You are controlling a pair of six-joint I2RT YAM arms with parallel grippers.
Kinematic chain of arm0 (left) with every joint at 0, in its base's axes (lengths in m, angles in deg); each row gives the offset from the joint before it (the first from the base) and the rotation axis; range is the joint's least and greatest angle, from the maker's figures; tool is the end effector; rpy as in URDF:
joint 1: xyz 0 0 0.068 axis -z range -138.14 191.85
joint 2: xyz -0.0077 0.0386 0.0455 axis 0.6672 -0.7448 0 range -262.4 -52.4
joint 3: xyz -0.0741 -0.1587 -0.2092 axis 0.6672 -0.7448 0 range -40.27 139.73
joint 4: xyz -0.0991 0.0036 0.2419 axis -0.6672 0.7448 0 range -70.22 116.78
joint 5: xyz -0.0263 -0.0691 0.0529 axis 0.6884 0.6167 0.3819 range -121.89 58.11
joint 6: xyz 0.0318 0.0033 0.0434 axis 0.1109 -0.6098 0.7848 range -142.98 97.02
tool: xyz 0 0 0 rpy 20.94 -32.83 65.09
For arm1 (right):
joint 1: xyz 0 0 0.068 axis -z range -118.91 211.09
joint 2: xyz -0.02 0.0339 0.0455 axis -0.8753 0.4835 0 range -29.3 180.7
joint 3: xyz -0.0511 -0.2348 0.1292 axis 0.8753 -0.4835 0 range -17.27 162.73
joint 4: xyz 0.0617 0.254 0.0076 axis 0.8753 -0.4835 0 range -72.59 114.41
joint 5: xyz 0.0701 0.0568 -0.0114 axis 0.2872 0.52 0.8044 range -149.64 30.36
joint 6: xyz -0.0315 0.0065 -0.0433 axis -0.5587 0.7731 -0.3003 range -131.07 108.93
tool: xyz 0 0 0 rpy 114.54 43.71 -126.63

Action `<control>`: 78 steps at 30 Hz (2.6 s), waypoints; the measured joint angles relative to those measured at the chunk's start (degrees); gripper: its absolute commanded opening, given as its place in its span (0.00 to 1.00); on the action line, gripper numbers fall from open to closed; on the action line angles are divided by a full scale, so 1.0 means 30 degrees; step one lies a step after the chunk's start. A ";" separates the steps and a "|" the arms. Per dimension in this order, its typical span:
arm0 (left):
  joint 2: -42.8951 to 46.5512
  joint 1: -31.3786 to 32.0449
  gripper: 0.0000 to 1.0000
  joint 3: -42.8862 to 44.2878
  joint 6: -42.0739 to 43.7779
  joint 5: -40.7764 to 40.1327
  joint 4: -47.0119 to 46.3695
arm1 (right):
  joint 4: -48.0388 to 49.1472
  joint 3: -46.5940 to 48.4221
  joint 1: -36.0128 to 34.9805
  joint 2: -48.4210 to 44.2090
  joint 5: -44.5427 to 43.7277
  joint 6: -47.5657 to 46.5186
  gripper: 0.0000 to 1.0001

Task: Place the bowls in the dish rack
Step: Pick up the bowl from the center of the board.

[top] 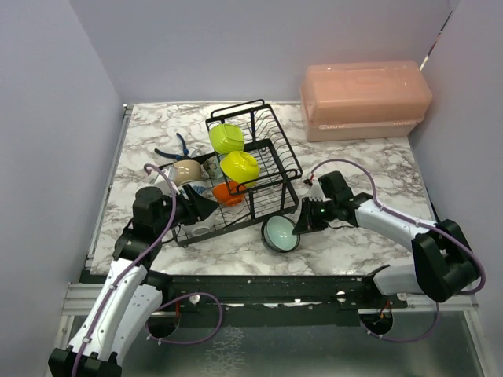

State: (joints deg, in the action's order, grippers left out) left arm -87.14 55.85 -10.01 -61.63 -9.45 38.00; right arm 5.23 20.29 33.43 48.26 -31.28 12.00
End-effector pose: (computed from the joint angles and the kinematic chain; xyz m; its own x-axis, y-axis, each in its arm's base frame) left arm 0.1428 -0.0495 0.2635 -0.6454 -0.4341 -0.6285 0.2075 0.6923 -0.6912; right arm 0.2078 0.1279 0.1692 -0.9444 -0.1056 -0.3114 -0.2760 0.7694 0.5761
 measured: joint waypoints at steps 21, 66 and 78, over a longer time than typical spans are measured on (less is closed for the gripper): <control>-0.1749 1.1992 0.58 -0.2353 -0.6666 -0.4568 -0.1290 | -0.0109 0.0408 -0.1049 -0.0131 -0.0801 0.0073 0.00; -0.8386 1.6305 0.23 -0.0525 -0.9092 -1.2313 -0.4080 | -0.0444 0.0663 -0.3235 -0.0721 -0.2601 0.0299 0.00; -0.9828 1.6560 0.00 0.0379 -0.8109 -1.3223 -0.3140 | -0.1887 0.0787 -0.3483 -0.2062 -0.3315 0.0335 0.44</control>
State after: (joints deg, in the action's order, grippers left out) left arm -116.63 105.54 -8.87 -85.96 -49.12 28.58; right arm -0.43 22.65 22.98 42.07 -41.22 13.00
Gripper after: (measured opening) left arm 0.026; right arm 0.318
